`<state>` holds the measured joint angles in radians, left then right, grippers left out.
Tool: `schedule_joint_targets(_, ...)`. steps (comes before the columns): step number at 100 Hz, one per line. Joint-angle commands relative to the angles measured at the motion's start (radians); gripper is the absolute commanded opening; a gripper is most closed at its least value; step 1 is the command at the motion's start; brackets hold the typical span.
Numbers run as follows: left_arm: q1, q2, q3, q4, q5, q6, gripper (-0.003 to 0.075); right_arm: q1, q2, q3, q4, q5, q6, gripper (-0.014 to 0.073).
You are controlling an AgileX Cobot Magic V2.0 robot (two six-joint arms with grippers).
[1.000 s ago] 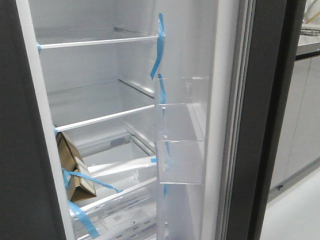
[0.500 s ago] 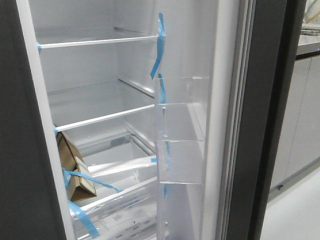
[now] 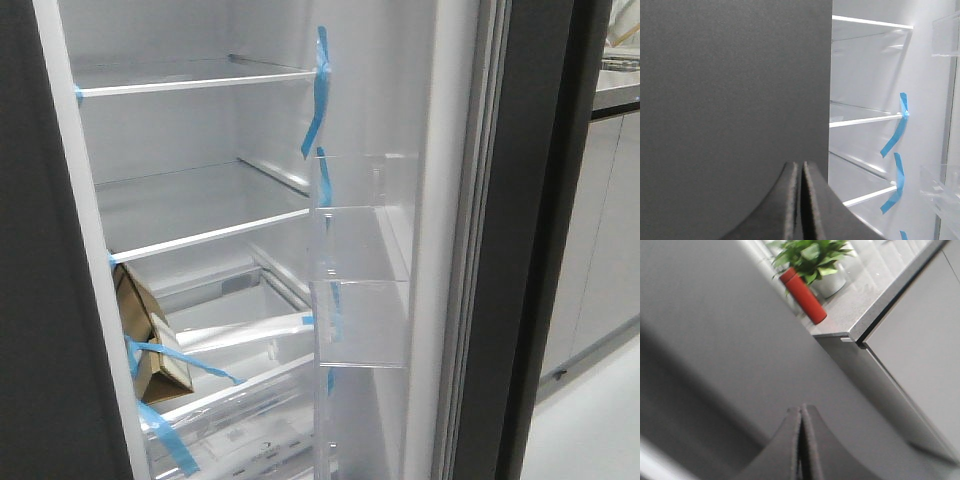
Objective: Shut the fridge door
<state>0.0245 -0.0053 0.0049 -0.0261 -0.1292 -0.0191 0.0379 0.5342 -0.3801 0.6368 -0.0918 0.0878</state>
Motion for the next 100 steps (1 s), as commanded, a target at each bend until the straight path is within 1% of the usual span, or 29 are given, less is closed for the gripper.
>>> schedule_joint_targets(1,0.0,-0.011,0.035,-0.004,-0.072,-0.004,-0.002,-0.006,0.102,-0.08,0.126,-0.105,-0.009,-0.0046)
schedule_joint_targets(11,0.0,-0.011,0.035,-0.004,-0.072,-0.004,-0.002,-0.006,0.203,-0.132,0.254,-0.1,-0.009,-0.0046)
schedule_joint_targets(27,0.0,-0.011,0.035,-0.004,-0.072,-0.004,-0.002,-0.006,0.357,-0.232,0.391,-0.049,-0.009,-0.0046)
schedule_joint_targets(46,0.0,-0.011,0.035,-0.004,-0.072,-0.004,-0.002,-0.006,0.509,-0.362,0.555,0.066,-0.009,-0.0046)
schedule_joint_targets(55,0.0,-0.011,0.035,-0.004,-0.072,-0.004,-0.002,-0.006,0.573,-0.425,0.611,0.117,-0.009,-0.0046)
schedule_joint_targets(67,0.0,-0.011,0.035,-0.004,-0.072,-0.004,-0.002,-0.006,0.651,-0.508,0.636,0.192,-0.009,-0.0046)
schedule_joint_targets(88,0.0,-0.011,0.035,-0.004,-0.072,-0.004,-0.002,-0.006,0.756,-0.639,0.644,0.295,-0.009,-0.0046)
schedule_joint_targets(100,0.0,-0.011,0.035,-0.004,-0.072,-0.004,-0.002,0.001,0.797,-0.699,0.644,0.316,-0.009,-0.0046)
